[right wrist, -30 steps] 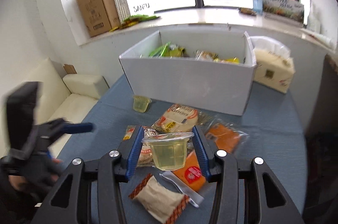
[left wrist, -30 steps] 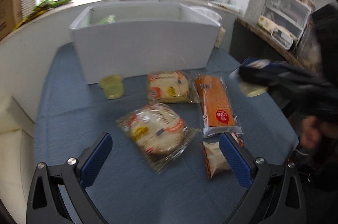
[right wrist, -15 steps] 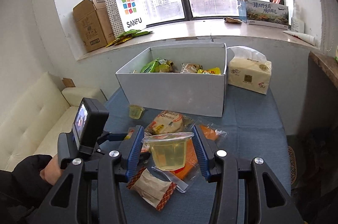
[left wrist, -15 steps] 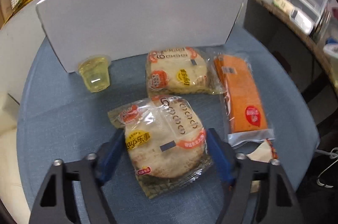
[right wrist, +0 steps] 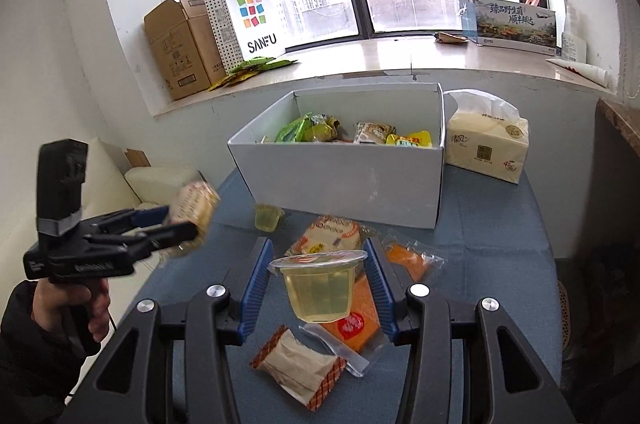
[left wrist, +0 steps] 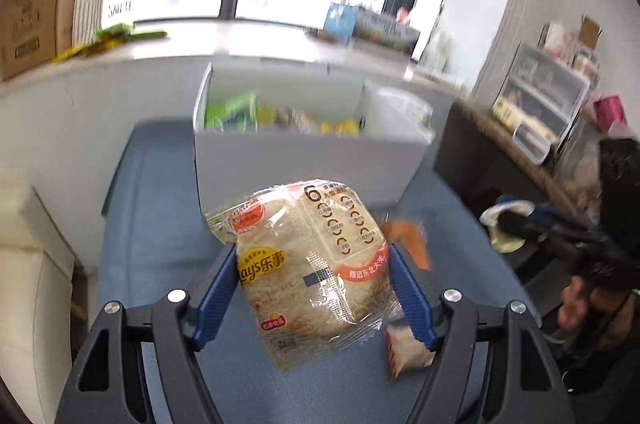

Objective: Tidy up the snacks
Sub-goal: 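Drop jelly cup into box with right tool while left tool drops bread roll in, then grasp the paper-wrapped pastry with the right tool, then drop pastry into box with right tool while left tool carries orange cake pack in, then grasp the last round bread roll with the right tool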

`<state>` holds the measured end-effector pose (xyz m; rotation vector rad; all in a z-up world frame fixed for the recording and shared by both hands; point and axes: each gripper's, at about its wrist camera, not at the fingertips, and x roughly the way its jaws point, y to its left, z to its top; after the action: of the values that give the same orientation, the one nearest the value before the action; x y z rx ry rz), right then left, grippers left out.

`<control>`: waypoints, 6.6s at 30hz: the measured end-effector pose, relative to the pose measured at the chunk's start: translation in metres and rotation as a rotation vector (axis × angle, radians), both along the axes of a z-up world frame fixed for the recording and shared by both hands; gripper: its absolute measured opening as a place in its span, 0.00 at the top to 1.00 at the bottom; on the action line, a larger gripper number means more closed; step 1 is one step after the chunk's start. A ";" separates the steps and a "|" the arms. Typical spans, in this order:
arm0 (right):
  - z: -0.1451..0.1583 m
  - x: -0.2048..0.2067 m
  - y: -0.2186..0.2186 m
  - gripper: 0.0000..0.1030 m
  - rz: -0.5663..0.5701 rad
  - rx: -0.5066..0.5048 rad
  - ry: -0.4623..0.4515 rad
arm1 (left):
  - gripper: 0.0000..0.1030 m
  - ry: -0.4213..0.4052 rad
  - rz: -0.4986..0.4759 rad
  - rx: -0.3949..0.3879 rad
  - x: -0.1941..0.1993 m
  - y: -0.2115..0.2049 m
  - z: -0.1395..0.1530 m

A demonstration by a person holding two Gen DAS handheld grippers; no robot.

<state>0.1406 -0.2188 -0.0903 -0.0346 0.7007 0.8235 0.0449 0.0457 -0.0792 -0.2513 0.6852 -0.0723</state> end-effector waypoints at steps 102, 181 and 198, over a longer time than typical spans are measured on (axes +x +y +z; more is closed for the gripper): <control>-0.096 -0.024 0.032 0.53 0.441 -0.188 0.063 | 0.00 0.052 -0.028 -0.053 -0.016 -0.027 -0.009; 0.037 0.202 0.083 0.00 -0.151 0.014 -0.017 | 0.00 0.068 0.123 -0.021 0.198 0.062 0.022; 0.036 0.074 0.022 0.00 -0.028 0.111 -0.090 | 0.00 -0.090 0.092 0.061 0.073 0.028 0.045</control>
<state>0.2150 -0.1972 -0.0546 0.0378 0.5691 0.8279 0.1182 0.0738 -0.0341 -0.2196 0.5845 0.0249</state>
